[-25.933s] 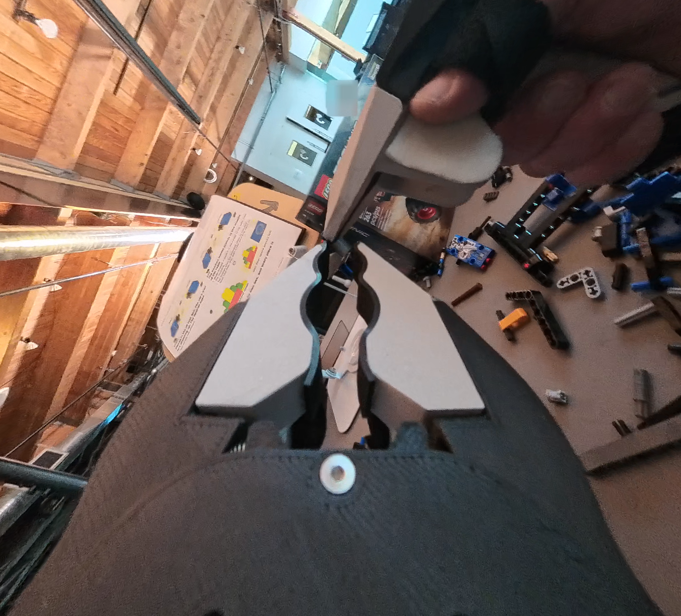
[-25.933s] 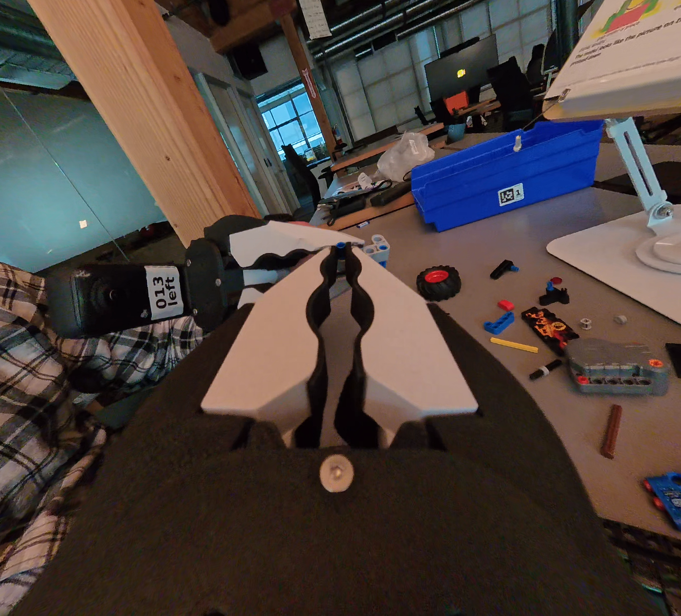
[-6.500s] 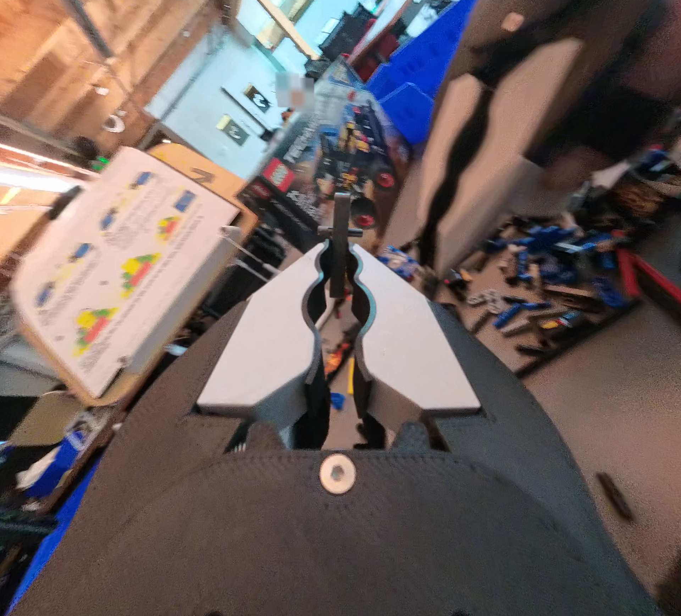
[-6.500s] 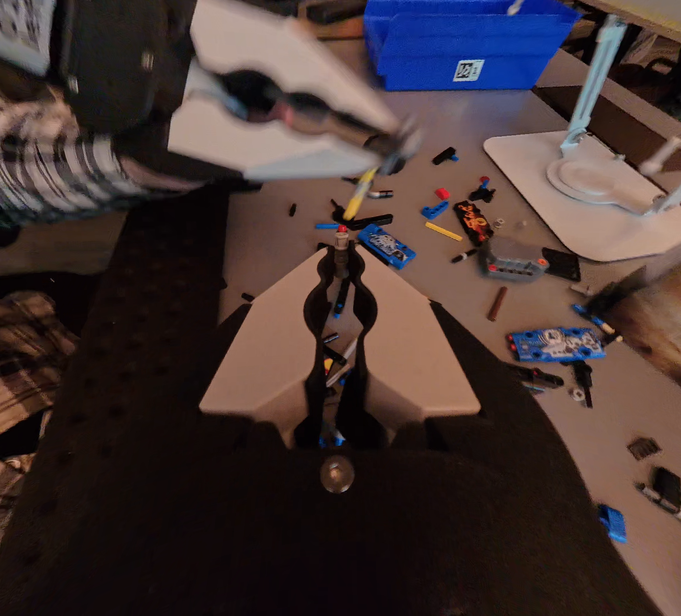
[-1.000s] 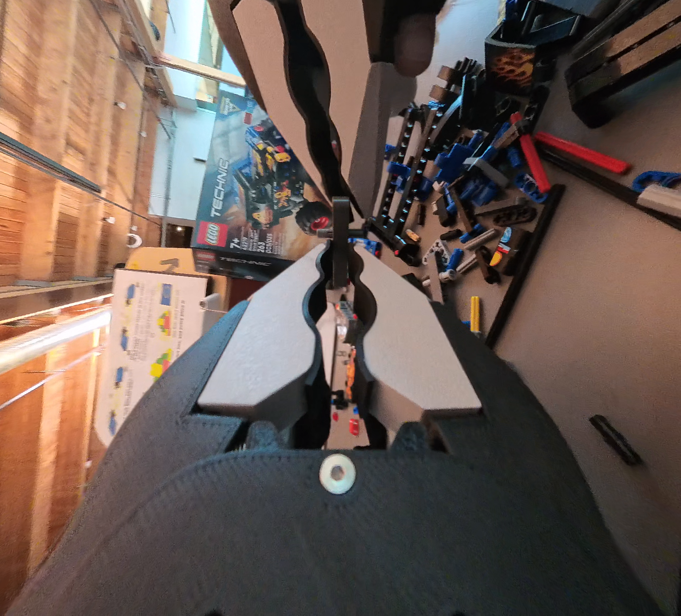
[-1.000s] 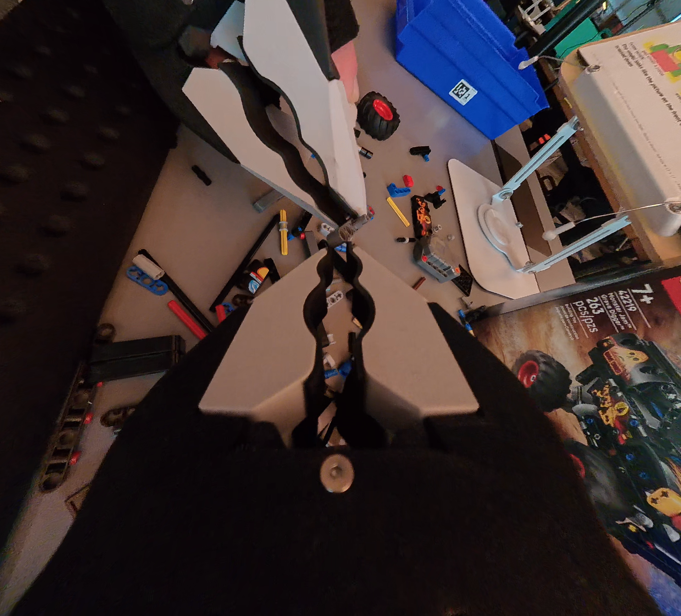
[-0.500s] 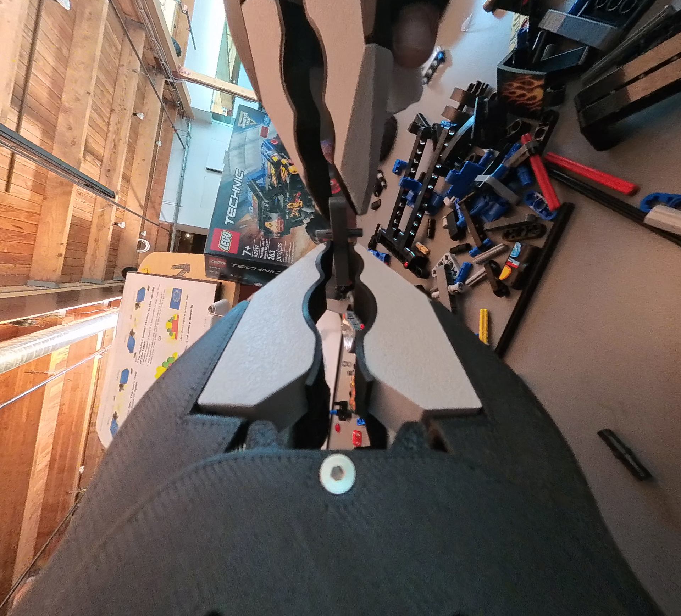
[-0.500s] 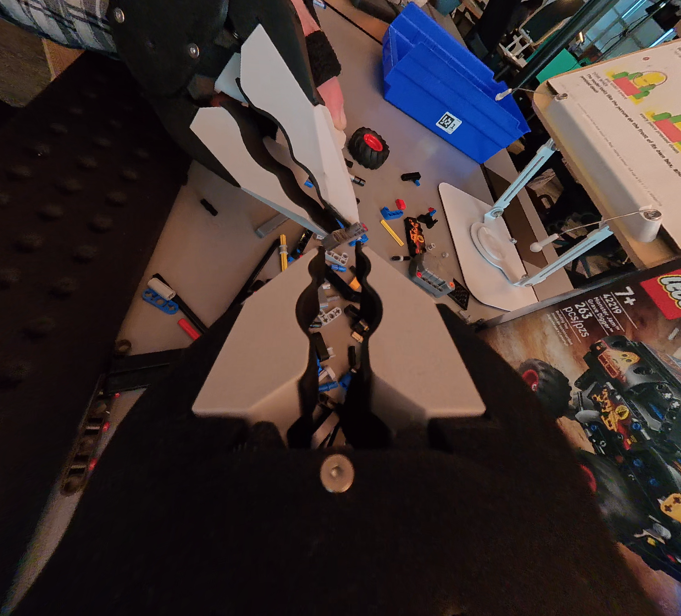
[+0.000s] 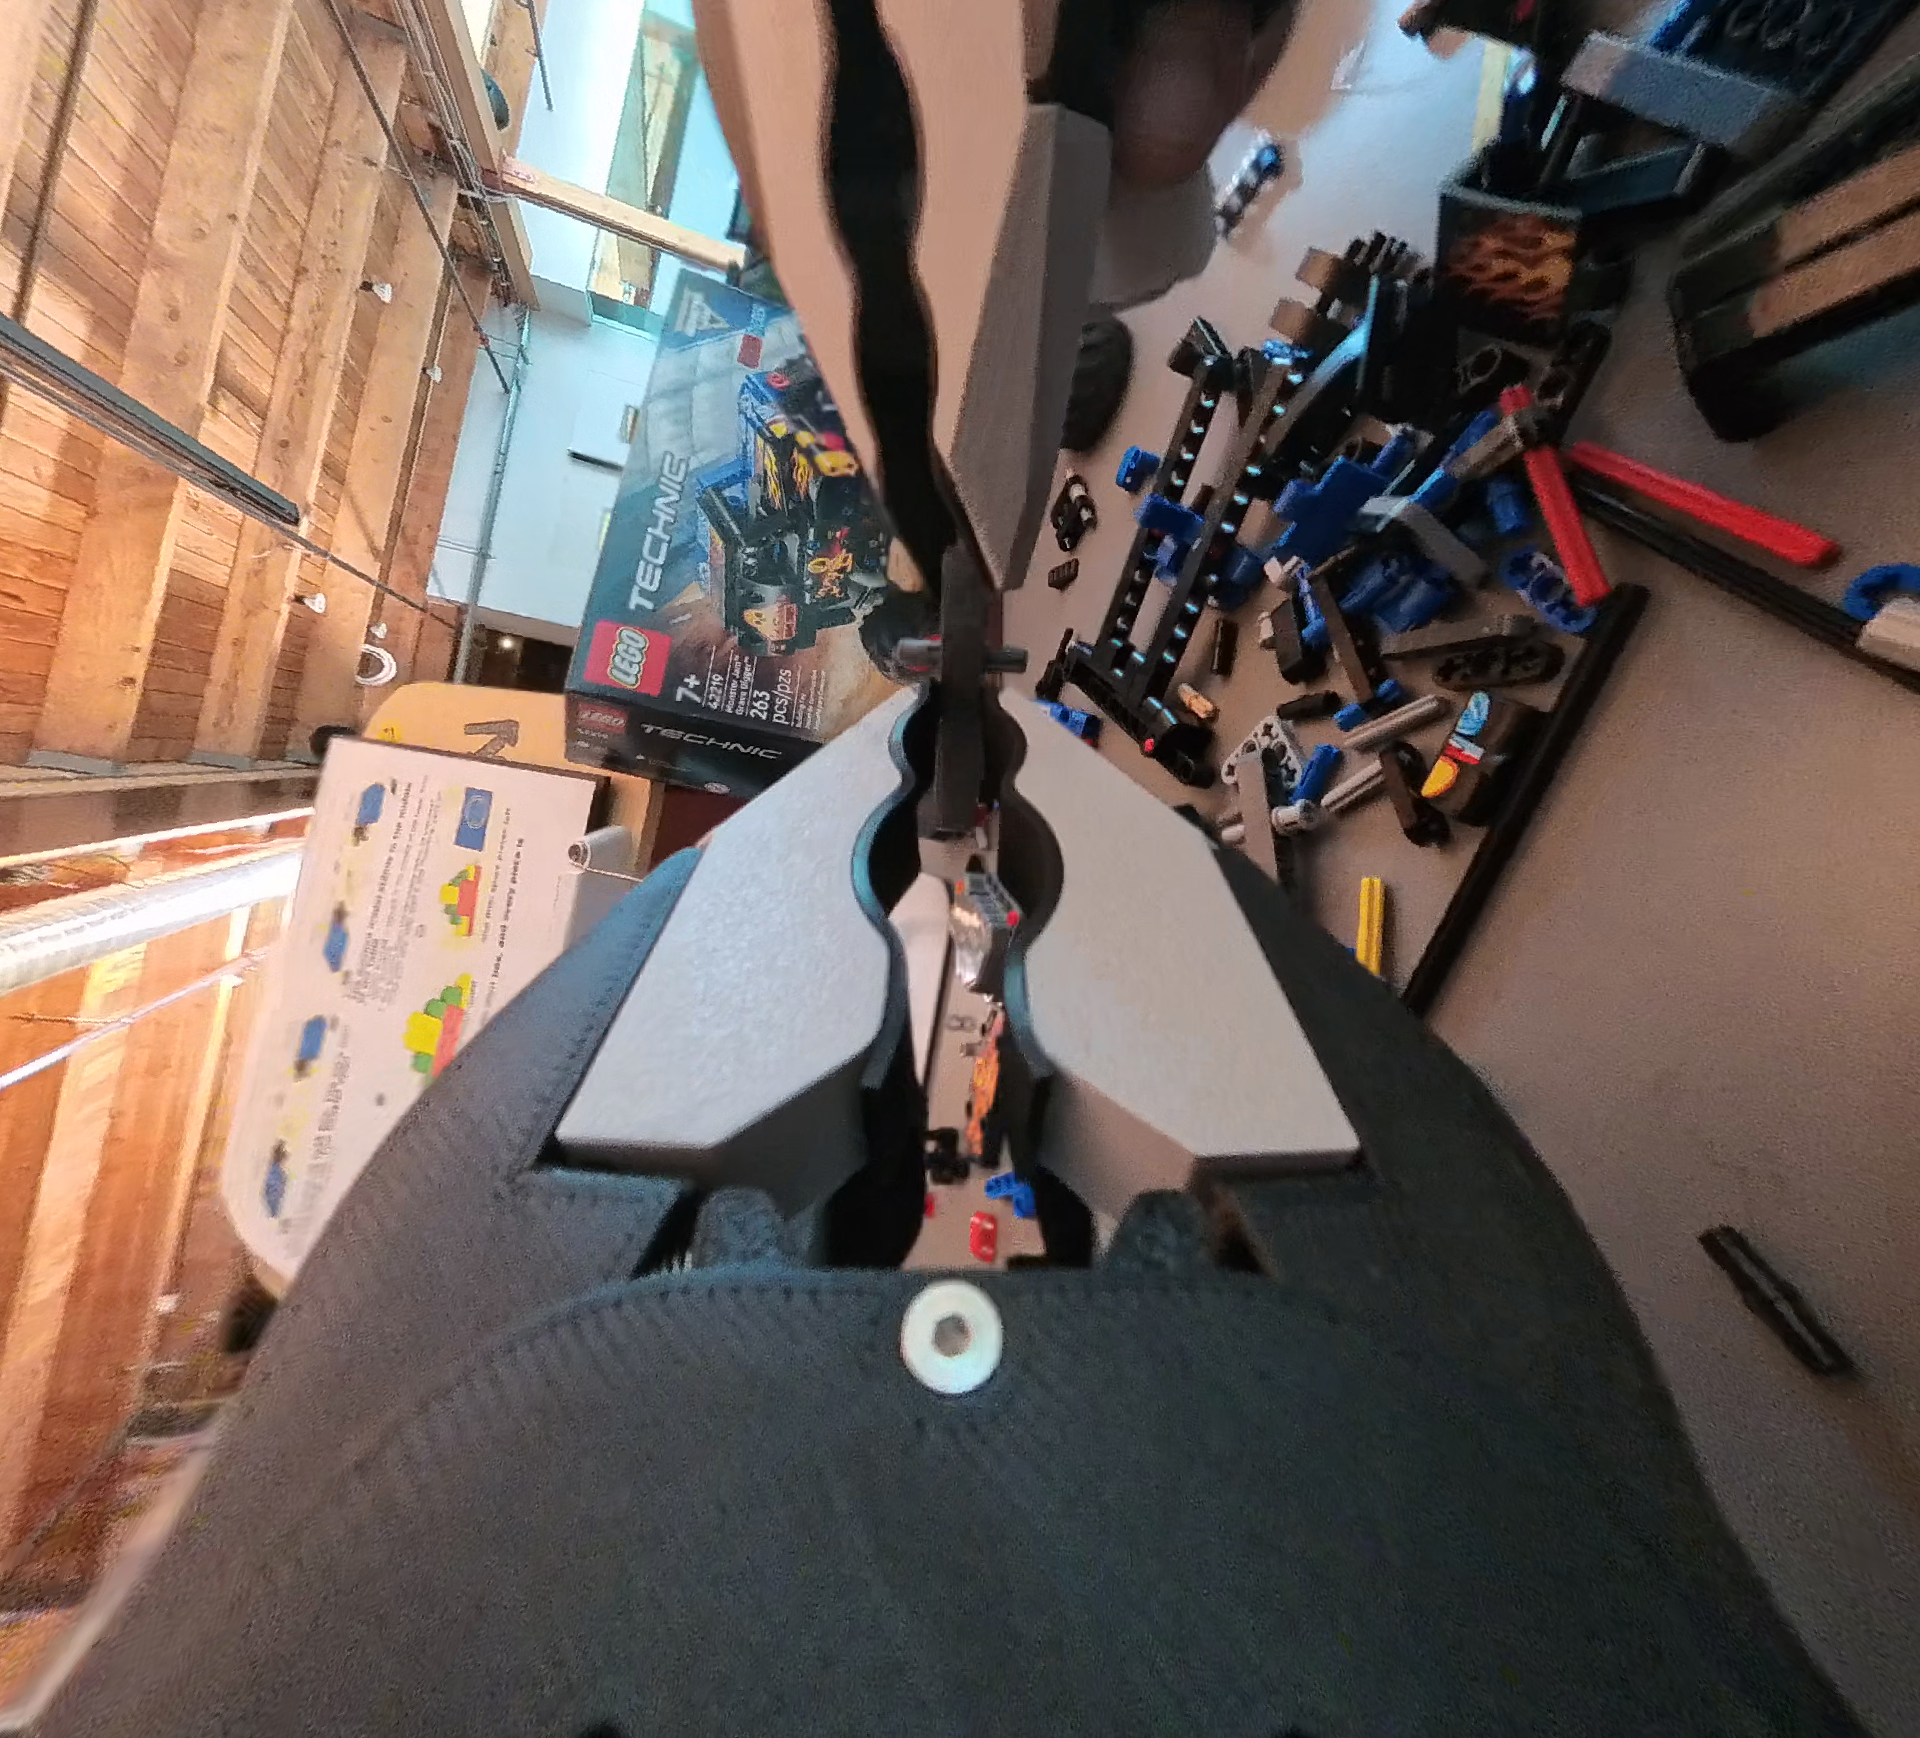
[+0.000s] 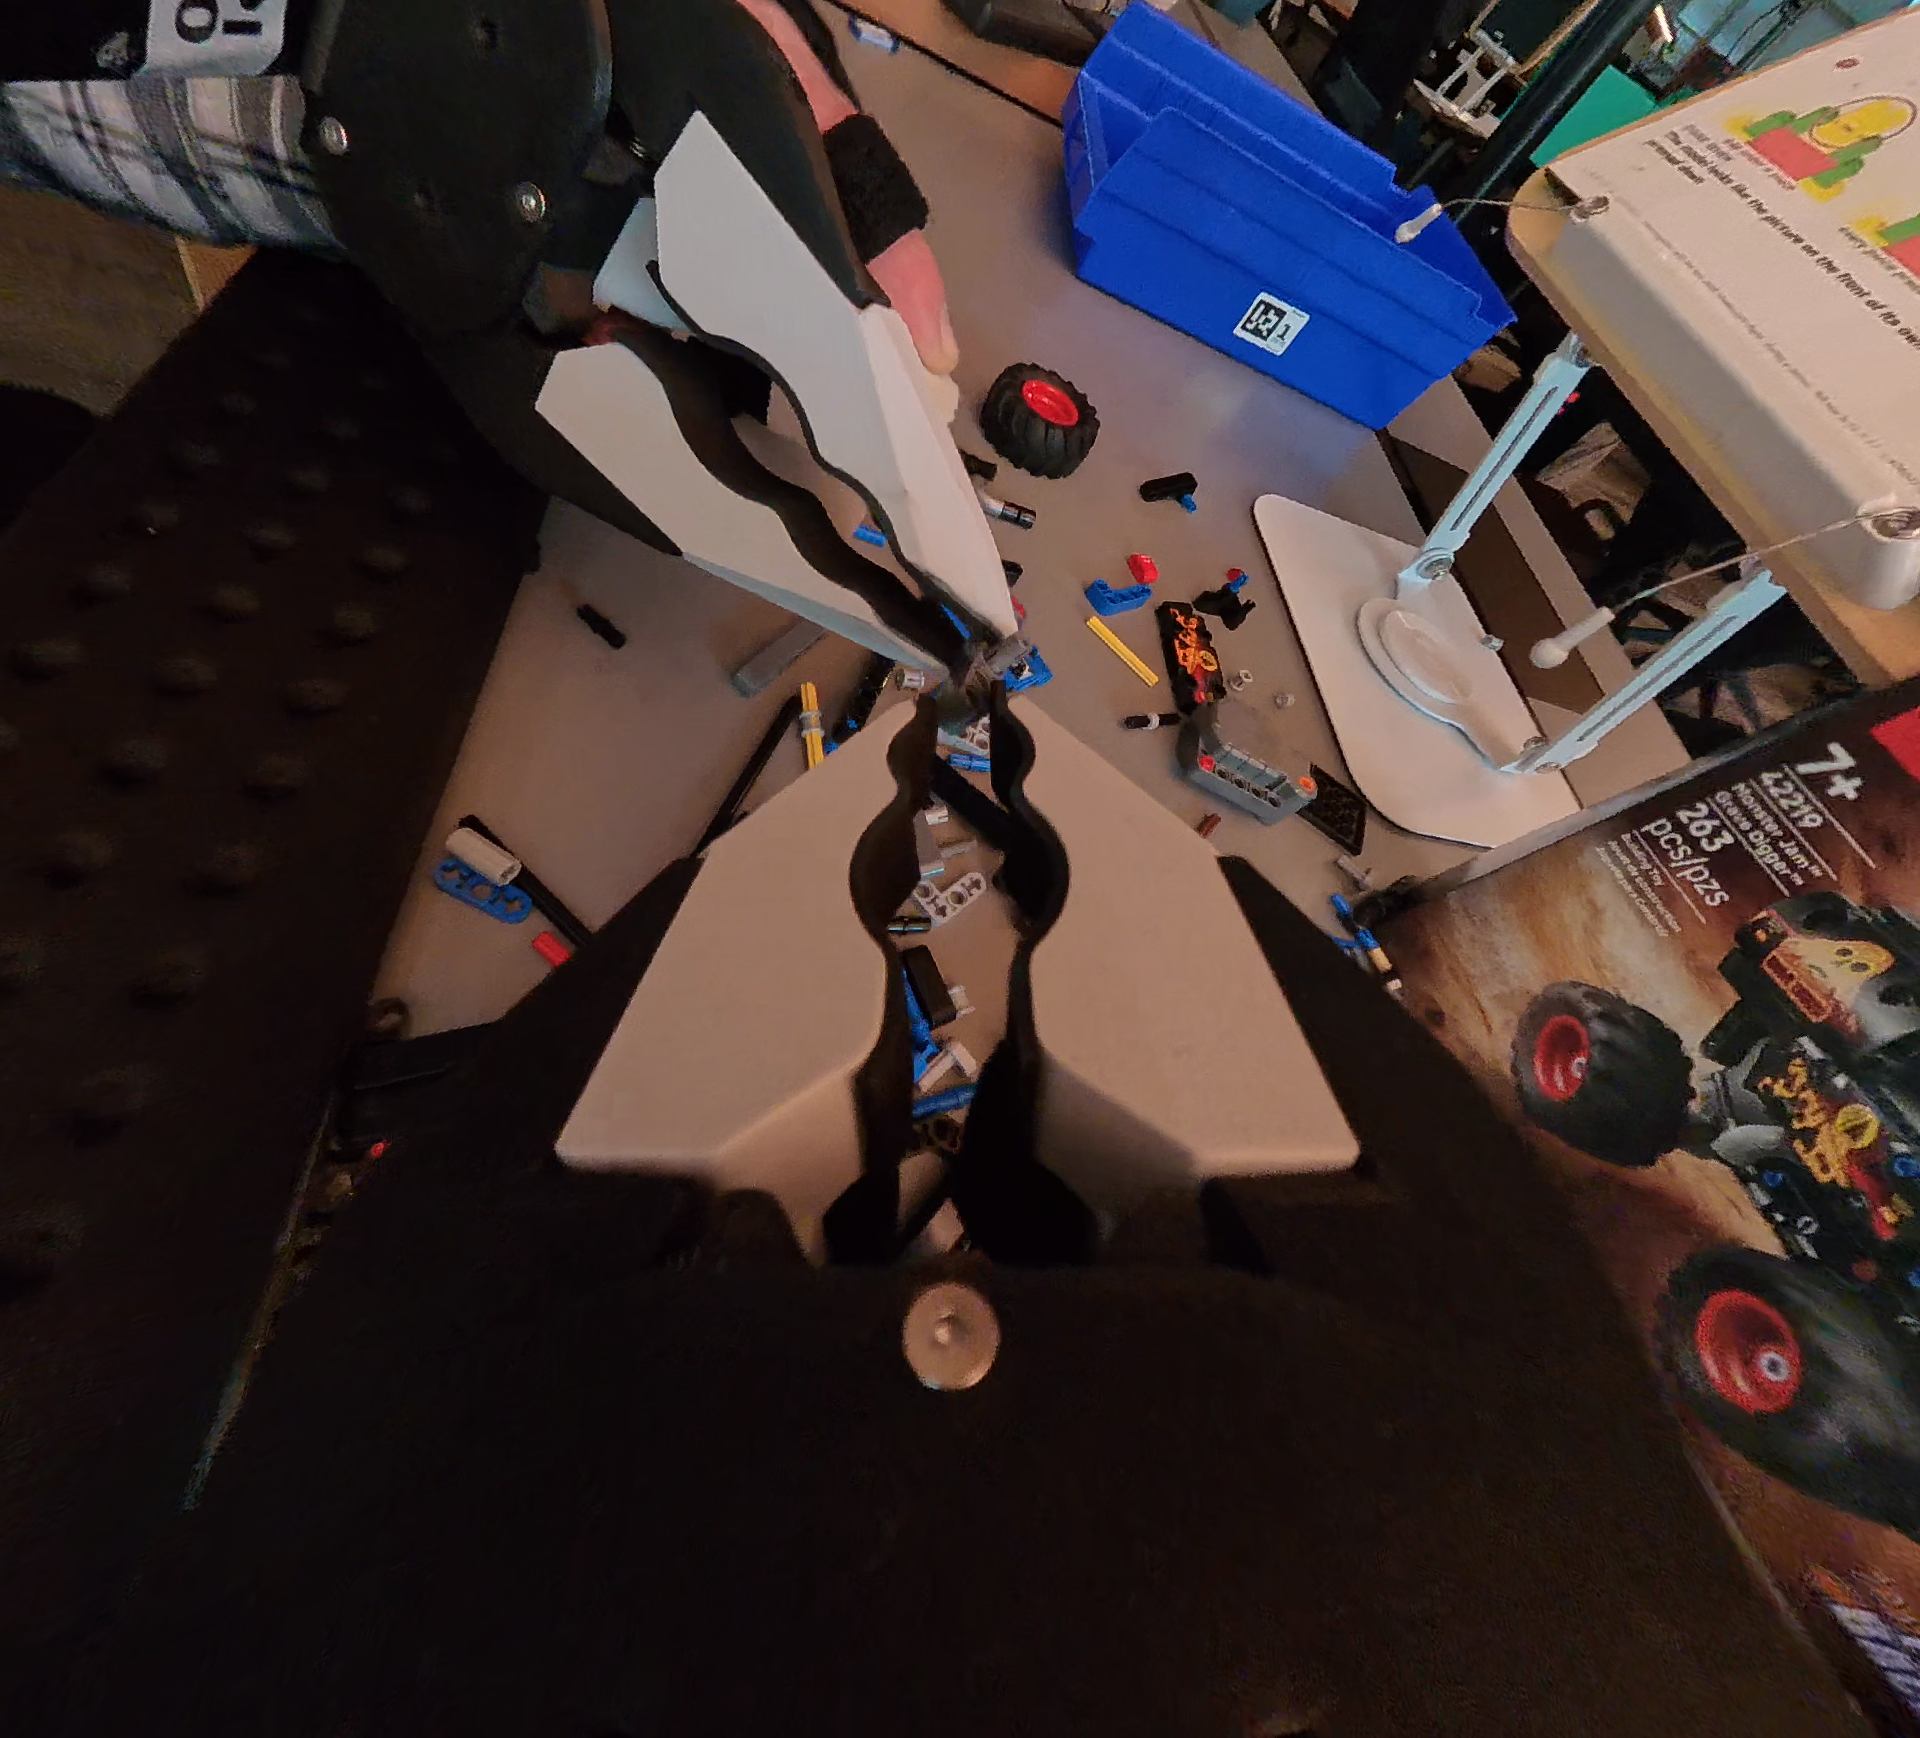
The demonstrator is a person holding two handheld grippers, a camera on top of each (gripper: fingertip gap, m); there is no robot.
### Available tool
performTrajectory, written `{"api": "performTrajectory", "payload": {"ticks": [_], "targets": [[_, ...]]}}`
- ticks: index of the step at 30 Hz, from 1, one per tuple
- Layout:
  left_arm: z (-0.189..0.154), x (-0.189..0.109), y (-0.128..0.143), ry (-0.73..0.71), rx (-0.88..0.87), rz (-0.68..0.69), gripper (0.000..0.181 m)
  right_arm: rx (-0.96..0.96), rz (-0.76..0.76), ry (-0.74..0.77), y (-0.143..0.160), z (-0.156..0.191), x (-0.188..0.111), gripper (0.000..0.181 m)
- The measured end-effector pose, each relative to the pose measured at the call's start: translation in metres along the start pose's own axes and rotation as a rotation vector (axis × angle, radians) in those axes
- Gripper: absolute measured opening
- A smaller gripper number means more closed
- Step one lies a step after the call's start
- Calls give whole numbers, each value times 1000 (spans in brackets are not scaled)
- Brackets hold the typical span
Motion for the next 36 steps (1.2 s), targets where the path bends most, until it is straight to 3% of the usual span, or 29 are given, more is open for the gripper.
{"api": "performTrajectory", "payload": {"ticks": [11,18,24,29,36], "targets": [[30,-12,11,192,-547,-203,25,219,-203,-105,-3,-14,-15,7],[22,-9,5,176,-437,-181,30,331,-296,-205,-5,-16,-19,7],[22,-11,-1,192,-459,-210,18,330,-294,-226,-8,-11,-14,7],[17,-13,-6,255,-479,-243,26,330,-292,-214,-8,-12,-13,7],[15,-11,-3,290,-506,-237,14,328,-288,-227,-9,-11,-13,7]]}}
Point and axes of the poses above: each gripper's, where its closed fingertips meet, x out along the fingers, y out of its underside, z = x × y across the jaws, the point moved 4 cm from there along -x, back along the fingers, and after that the axes turned 8 degrees about z, right-handed, at the moved point
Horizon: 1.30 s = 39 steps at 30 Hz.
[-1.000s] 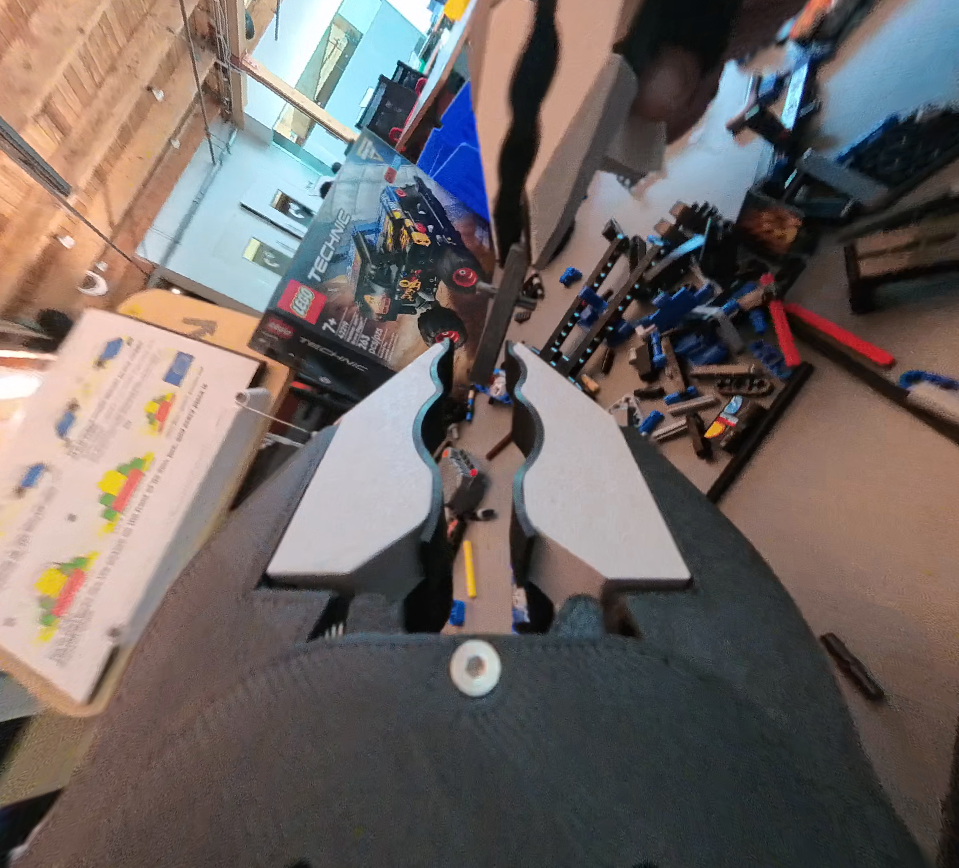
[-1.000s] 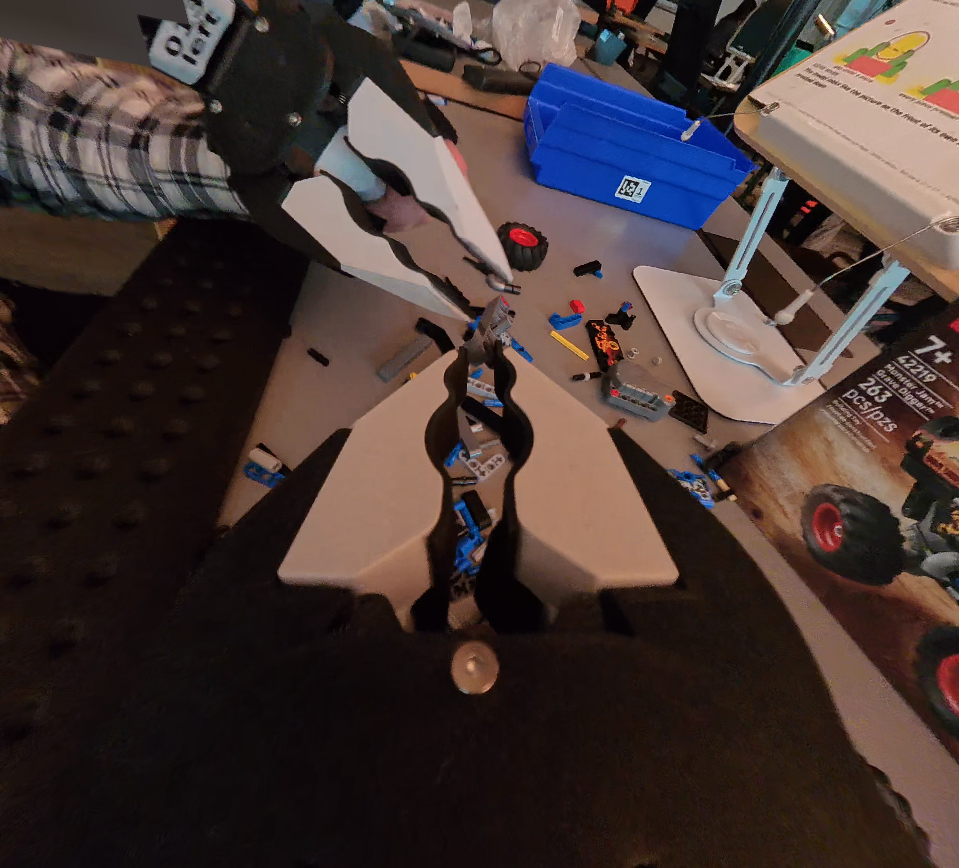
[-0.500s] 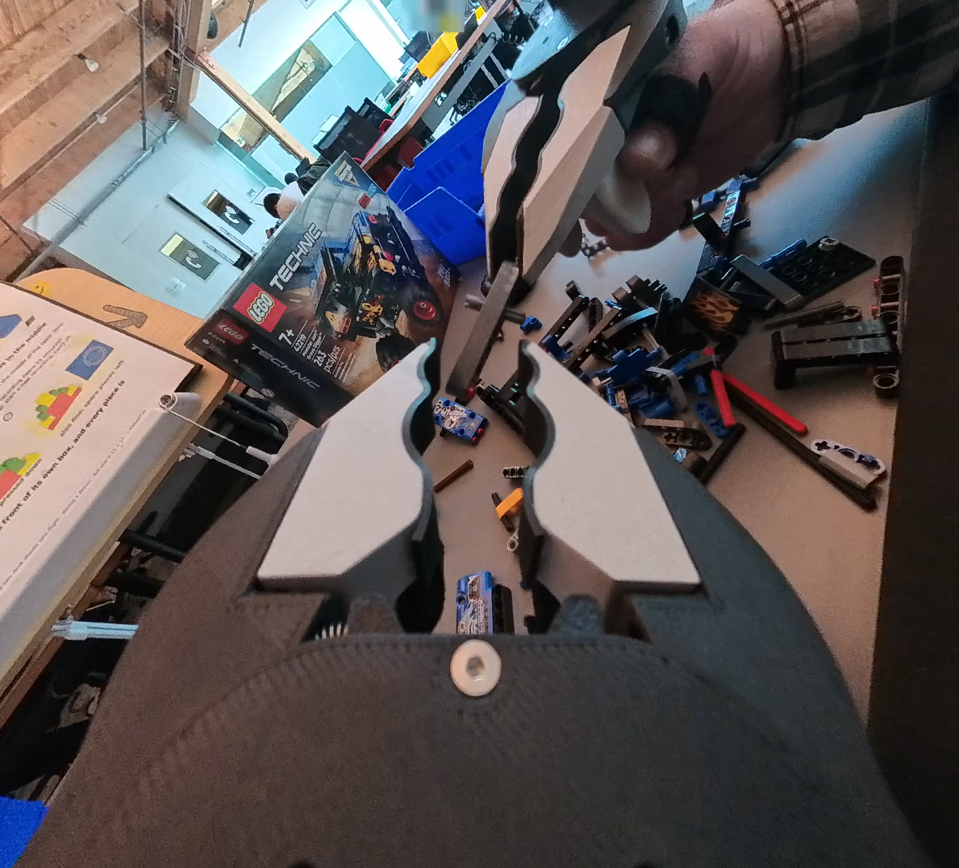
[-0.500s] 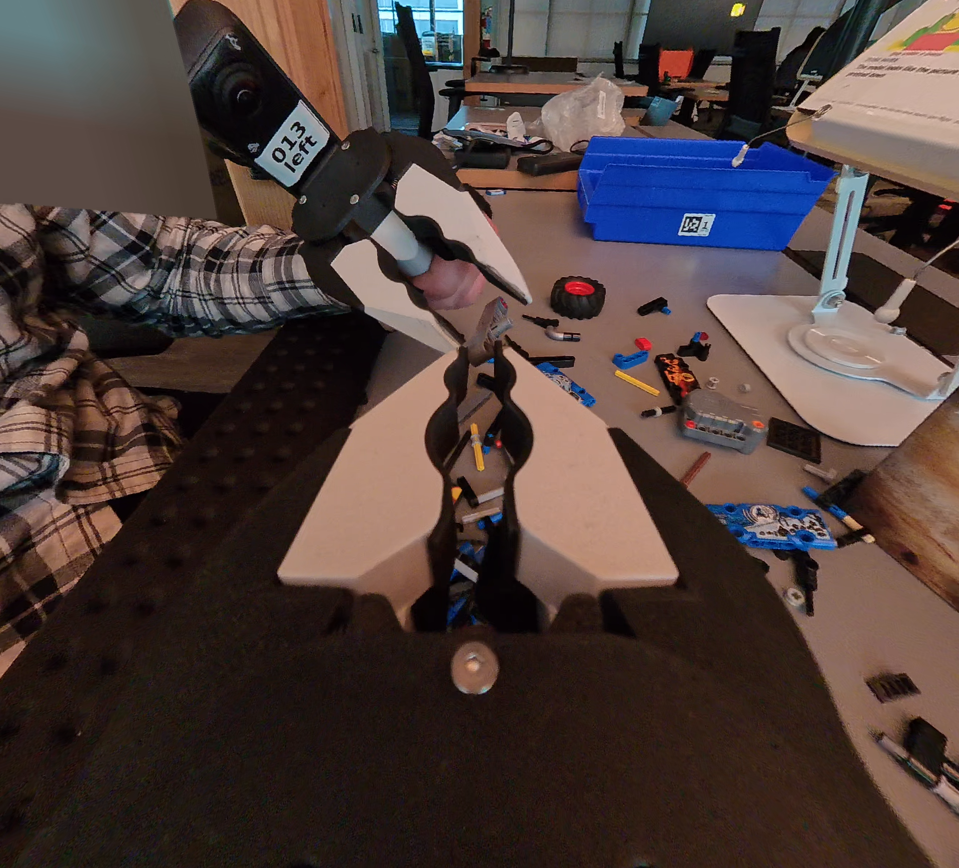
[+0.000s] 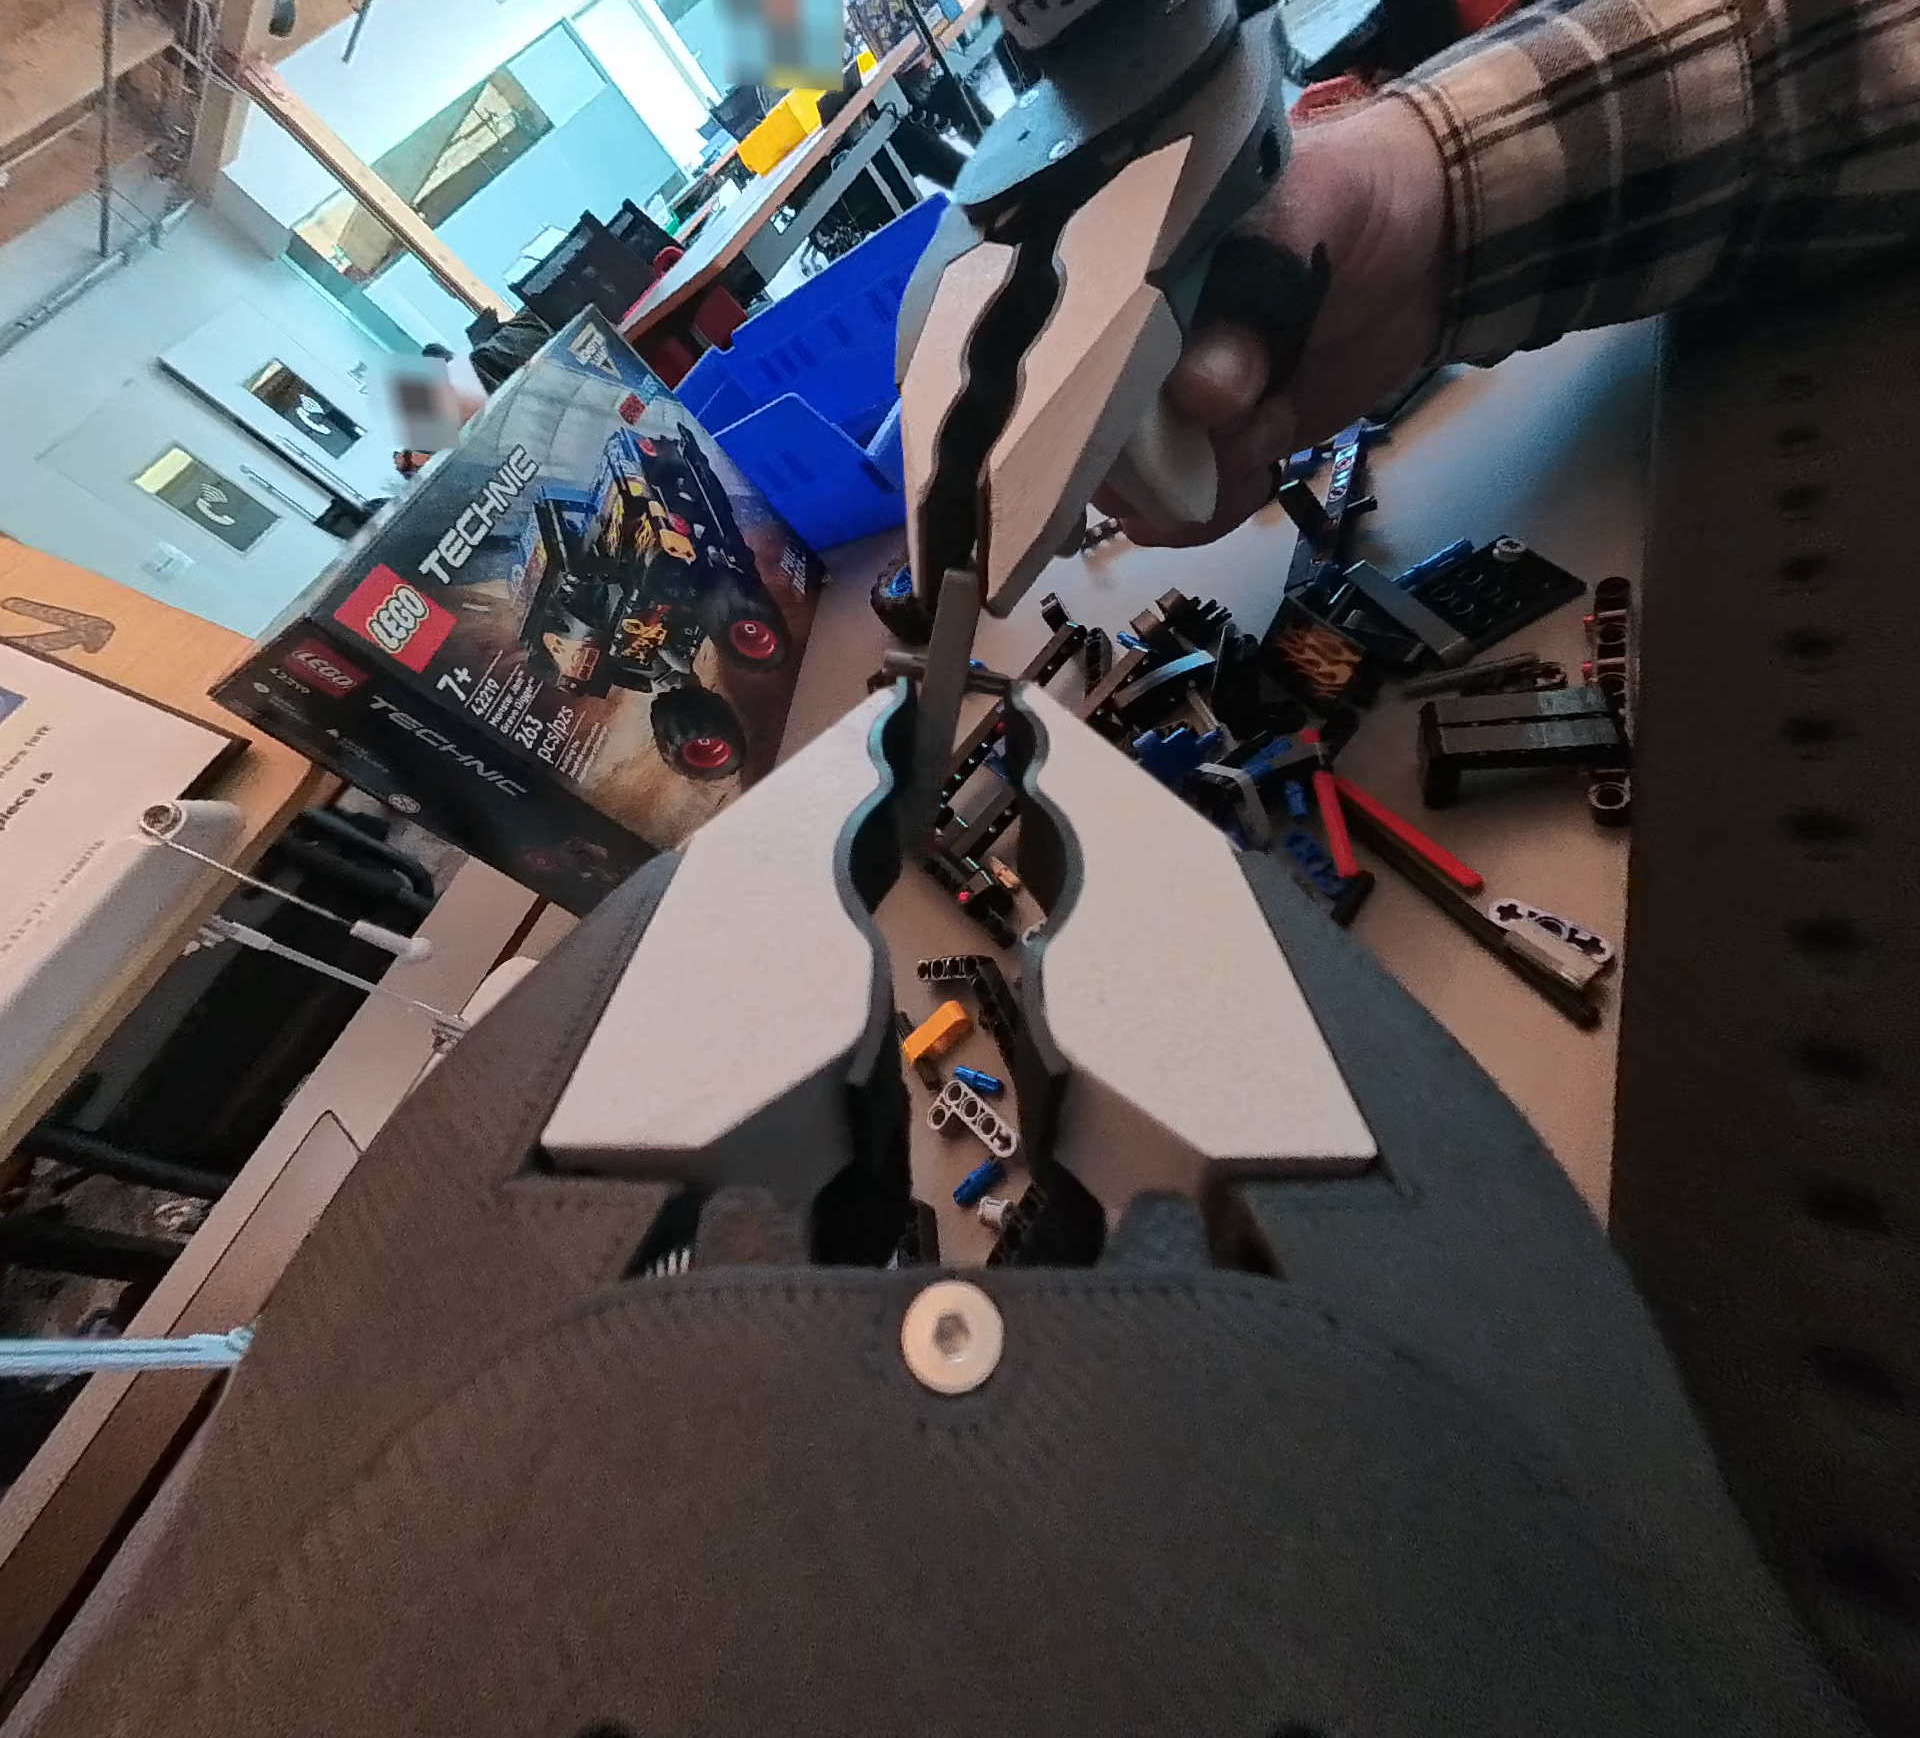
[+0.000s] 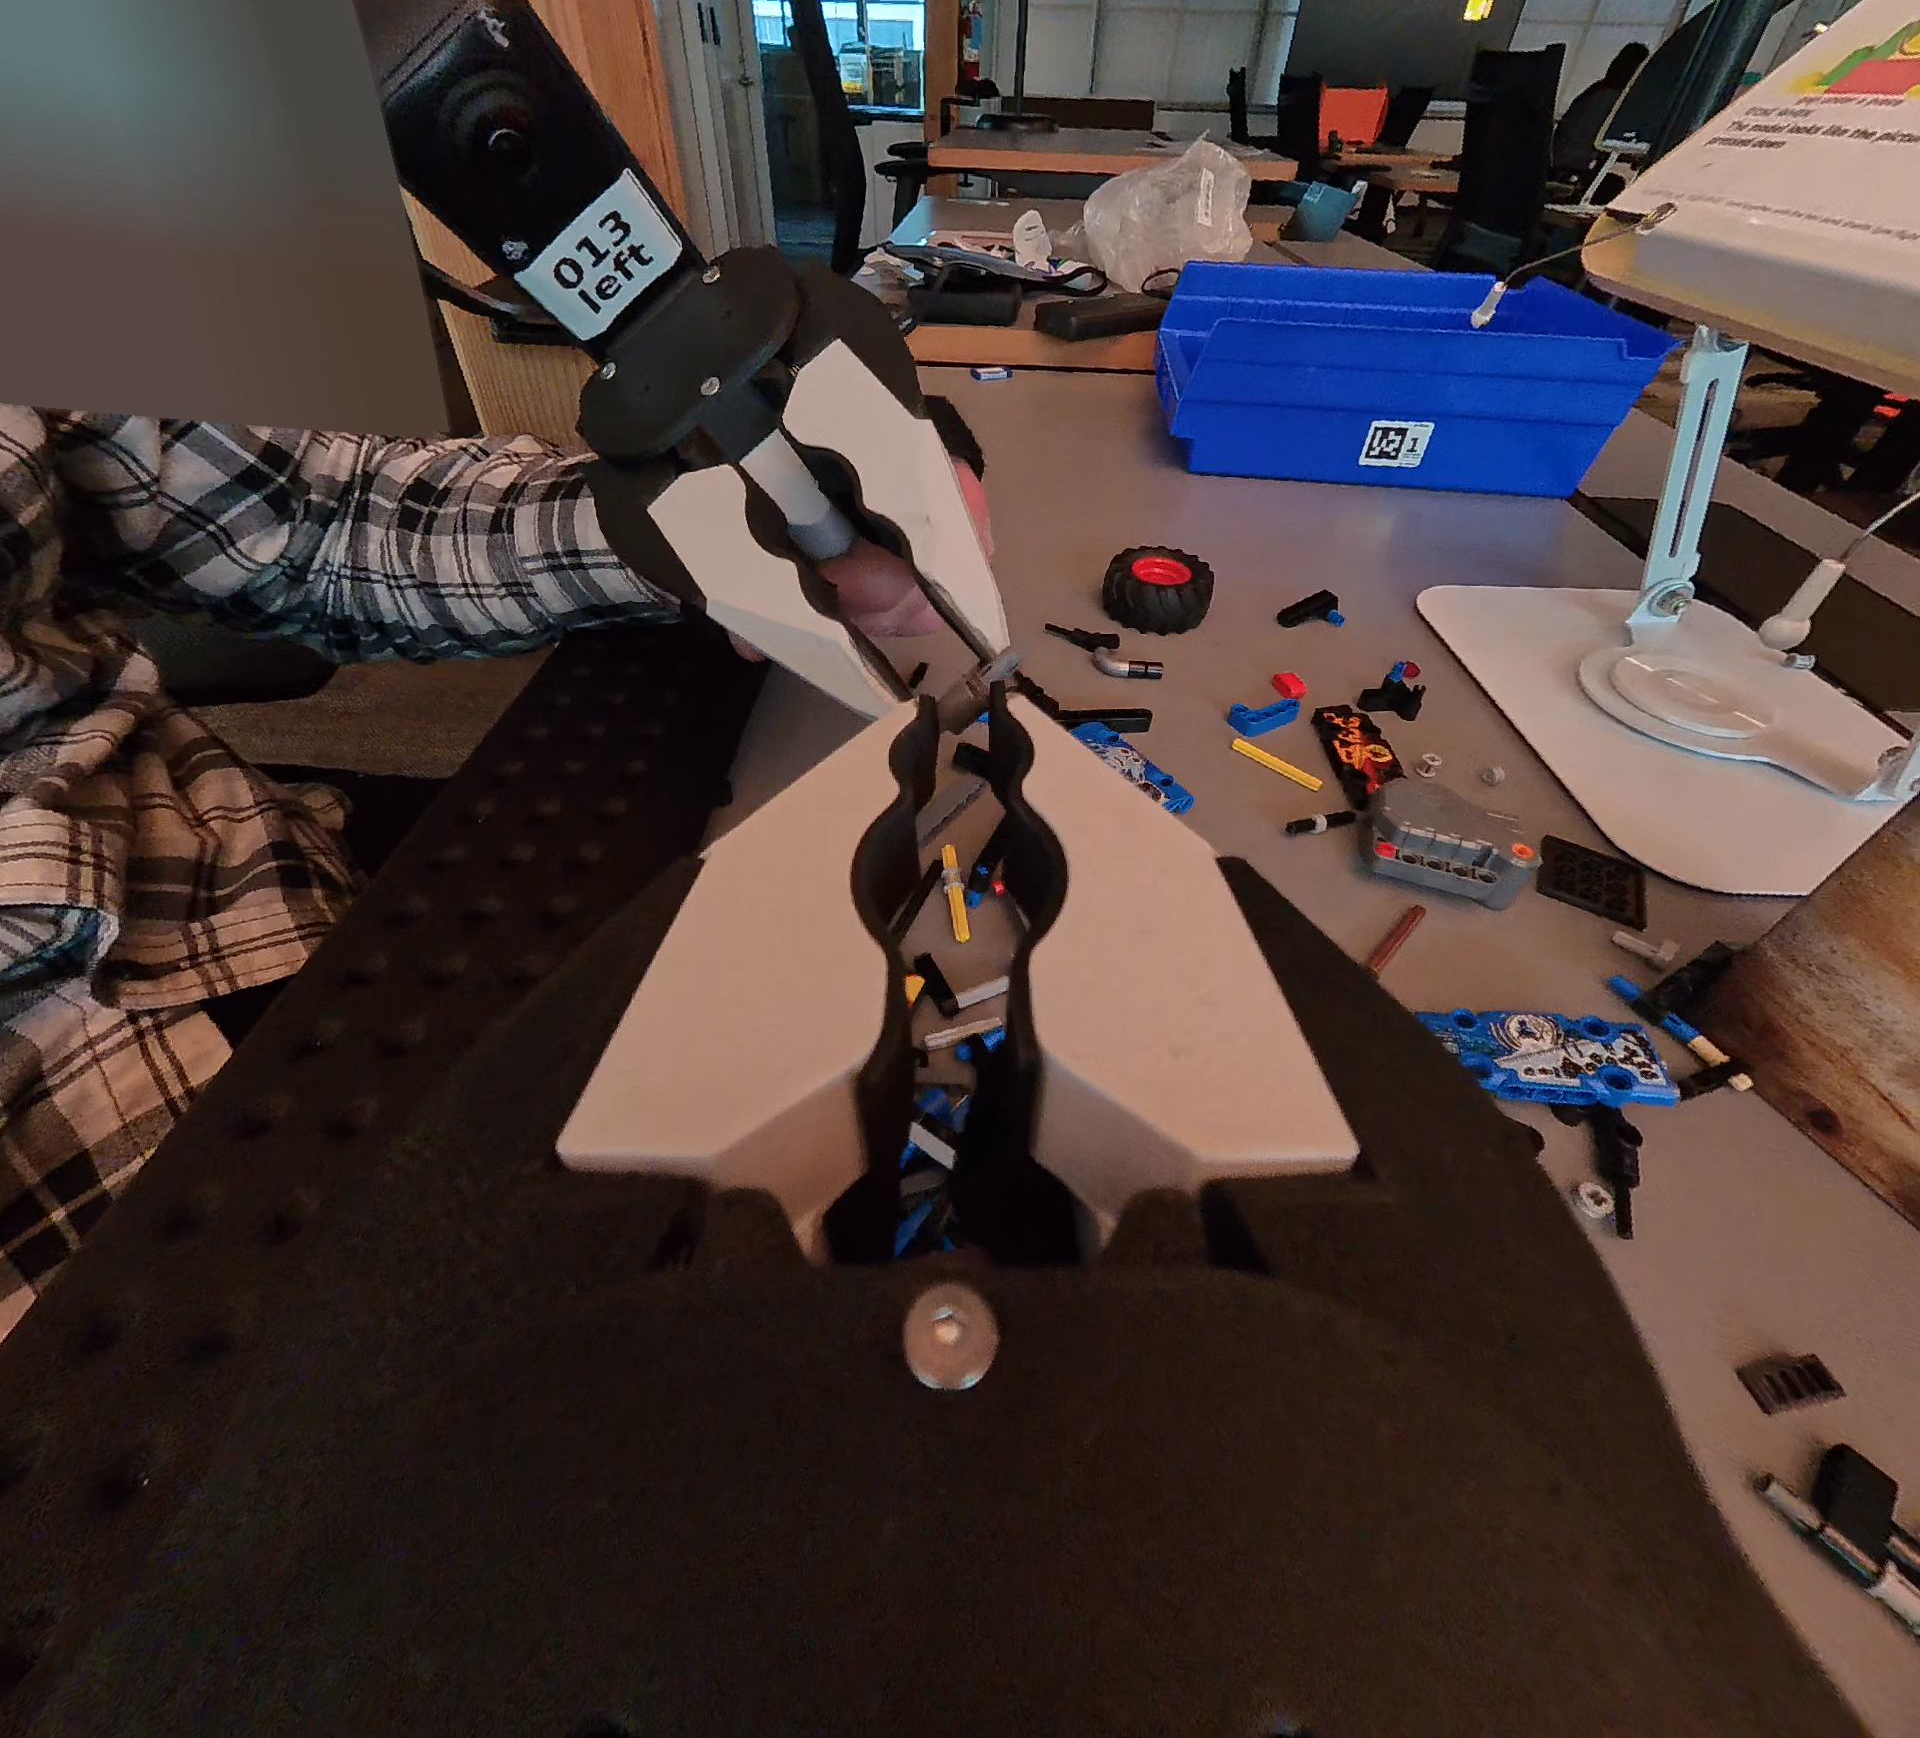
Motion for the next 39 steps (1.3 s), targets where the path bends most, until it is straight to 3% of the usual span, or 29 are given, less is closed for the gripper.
{"api": "performTrajectory", "payload": {"ticks": [4,10,13,18,19,21,26,31,39], "targets": [[1,0,-1,-13,3,-1,4,-4,-6,-8,-2,2,-1,7],[1,-1,0,-10,-11,-7,5,-14,-4,8,-3,2,1,7],[7,1,8,-31,-39,24,30,-3,-56,5,-10,2,-6,7],[7,-1,5,-7,-57,-12,17,14,-79,-20,-10,2,-9,7],[5,-1,5,-2,-43,-10,6,16,-68,-25,-9,2,-7,8],[4,1,8,-5,-23,21,5,-10,-30,21,-6,0,-5,8],[3,3,12,32,-56,55,5,-279,202,231,6,-1,5,35],[-3,5,13,46,-17,78,4,-386,290,259,11,4,13,12],[-10,10,22,79,19,156,5,-475,404,274,18,9,16,31]]}}
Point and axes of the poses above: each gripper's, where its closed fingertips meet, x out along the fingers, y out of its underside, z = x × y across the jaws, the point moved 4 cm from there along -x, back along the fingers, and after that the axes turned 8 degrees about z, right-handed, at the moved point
